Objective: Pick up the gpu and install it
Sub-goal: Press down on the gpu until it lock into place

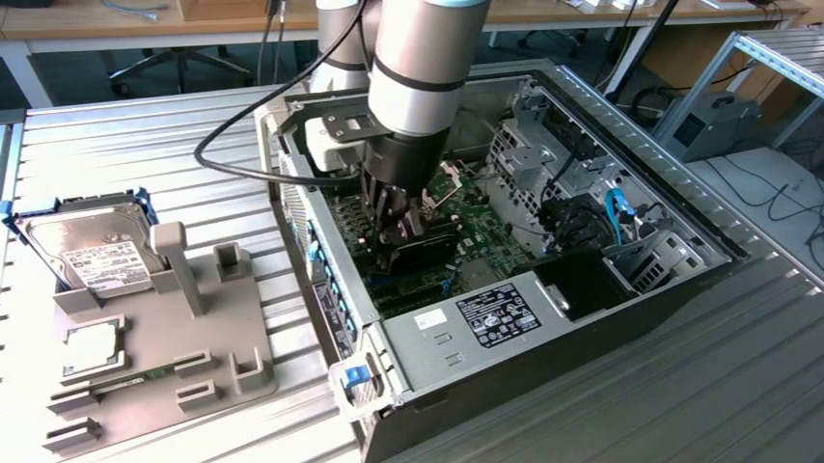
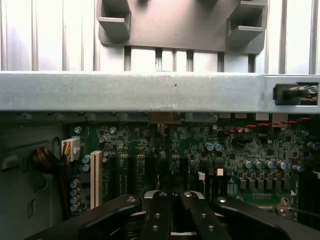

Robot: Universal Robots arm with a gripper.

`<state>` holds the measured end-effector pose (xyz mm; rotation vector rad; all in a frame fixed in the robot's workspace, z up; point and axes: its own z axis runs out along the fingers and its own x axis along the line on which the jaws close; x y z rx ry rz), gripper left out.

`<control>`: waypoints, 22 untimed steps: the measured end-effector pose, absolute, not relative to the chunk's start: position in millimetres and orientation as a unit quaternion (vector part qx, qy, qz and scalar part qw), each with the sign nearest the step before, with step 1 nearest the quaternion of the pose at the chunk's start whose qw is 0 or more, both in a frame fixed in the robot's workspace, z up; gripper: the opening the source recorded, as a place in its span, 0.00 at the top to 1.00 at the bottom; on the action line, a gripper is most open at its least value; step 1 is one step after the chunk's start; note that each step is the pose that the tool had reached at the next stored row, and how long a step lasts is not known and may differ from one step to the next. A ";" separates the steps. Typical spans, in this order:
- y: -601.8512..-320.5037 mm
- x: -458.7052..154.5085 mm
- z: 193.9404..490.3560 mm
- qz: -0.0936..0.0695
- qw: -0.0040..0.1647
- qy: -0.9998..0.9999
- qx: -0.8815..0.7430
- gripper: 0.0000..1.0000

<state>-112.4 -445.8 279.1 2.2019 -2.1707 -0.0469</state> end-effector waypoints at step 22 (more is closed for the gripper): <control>-446.0 -51.3 292.0 -0.021 0.024 -0.702 0.712 0.89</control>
